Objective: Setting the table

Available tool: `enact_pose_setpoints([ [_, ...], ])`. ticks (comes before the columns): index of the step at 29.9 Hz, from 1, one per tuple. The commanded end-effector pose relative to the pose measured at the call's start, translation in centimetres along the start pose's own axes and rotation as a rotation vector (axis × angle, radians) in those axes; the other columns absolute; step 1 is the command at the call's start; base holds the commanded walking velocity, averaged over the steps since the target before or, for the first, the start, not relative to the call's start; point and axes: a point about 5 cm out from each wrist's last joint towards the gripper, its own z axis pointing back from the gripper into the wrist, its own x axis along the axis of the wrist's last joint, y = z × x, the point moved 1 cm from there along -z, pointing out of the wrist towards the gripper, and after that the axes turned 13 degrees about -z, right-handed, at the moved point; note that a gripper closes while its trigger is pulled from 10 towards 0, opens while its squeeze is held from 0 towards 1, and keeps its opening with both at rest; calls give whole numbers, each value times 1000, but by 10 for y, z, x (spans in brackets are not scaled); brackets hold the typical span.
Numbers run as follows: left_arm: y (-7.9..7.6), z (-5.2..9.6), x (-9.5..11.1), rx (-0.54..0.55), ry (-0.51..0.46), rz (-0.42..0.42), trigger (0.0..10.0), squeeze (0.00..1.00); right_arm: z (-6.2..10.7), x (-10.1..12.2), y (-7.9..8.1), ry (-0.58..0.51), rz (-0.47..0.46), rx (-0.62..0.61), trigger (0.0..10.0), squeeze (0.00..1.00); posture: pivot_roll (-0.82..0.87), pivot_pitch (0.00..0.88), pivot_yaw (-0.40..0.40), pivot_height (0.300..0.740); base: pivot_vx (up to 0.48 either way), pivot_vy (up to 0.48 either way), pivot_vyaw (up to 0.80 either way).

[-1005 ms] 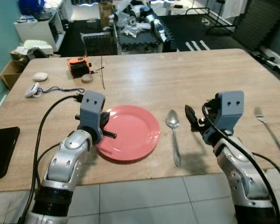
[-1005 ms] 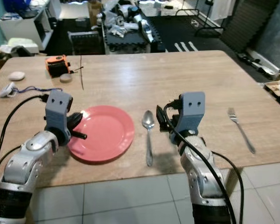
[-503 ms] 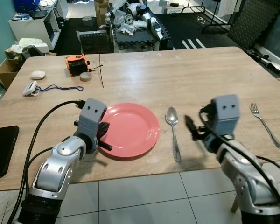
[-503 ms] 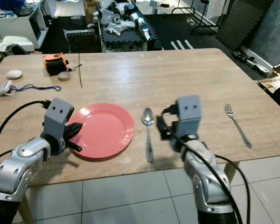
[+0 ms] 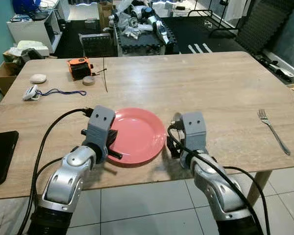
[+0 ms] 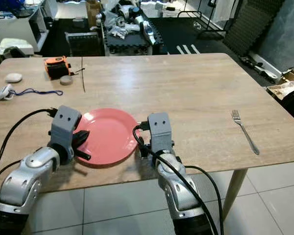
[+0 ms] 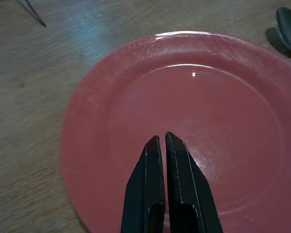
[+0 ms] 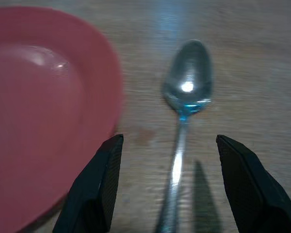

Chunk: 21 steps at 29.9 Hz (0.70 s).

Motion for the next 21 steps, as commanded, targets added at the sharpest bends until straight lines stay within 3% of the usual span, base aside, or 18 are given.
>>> enact_pose_setpoints([
  [1,-3,-1,-3,-8,10,-2,10000,0,-3,-3,-7,12,-31,-38,10000,0,-32,173,38,740,0,0,0],
  [9,-4,-3,-2,-9,5,1,10000,0,-11,-6,-9,49,-71,-45,10000,0,-36,188,35,740,0,0,0],
  [11,-4,-3,-1,-9,3,1,10000,0,-13,-14,-5,104,-83,-13,7647,0,-33,195,32,740,0,0,0],
  [13,-4,-3,0,-9,2,1,10000,0,-14,-23,-1,147,-93,17,8078,0,-30,205,27,740,0,0,0],
  [14,-4,-2,-1,-8,3,2,10000,0,-13,-26,0,156,-80,22,8941,0,-29,207,24,740,0,0,0],
  [15,-4,-2,-1,-8,3,2,10000,0,-13,-26,0,156,-80,22,8941,0,-29,207,24,740,0,0,0],
  [16,-4,-2,-1,-7,4,2,10000,0,-13,-29,1,163,-59,24,9686,0,-29,210,22,740,0,0,0],
  [17,-4,-1,-1,-6,5,1,10000,0,-13,-31,1,168,-36,26,9765,0,-27,215,19,740,0,0,0],
  [18,-3,-1,-1,-5,6,2,10000,0,-14,-36,1,180,-5,23,6392,0,-26,222,17,740,0,0,0],
  [19,-3,-1,-1,-5,6,2,10000,0,-14,-36,1,180,-5,23,6392,0,-26,222,17,740,0,0,0],
  [20,-3,0,-1,-2,7,4,10000,0,-13,-41,0,200,-1,16,863,0,-29,226,15,740,0,0,0],
  [21,-3,0,-1,-1,8,5,10000,0,-14,-44,-1,214,-2,10,0,0,-31,229,14,740,0,0,0],
])
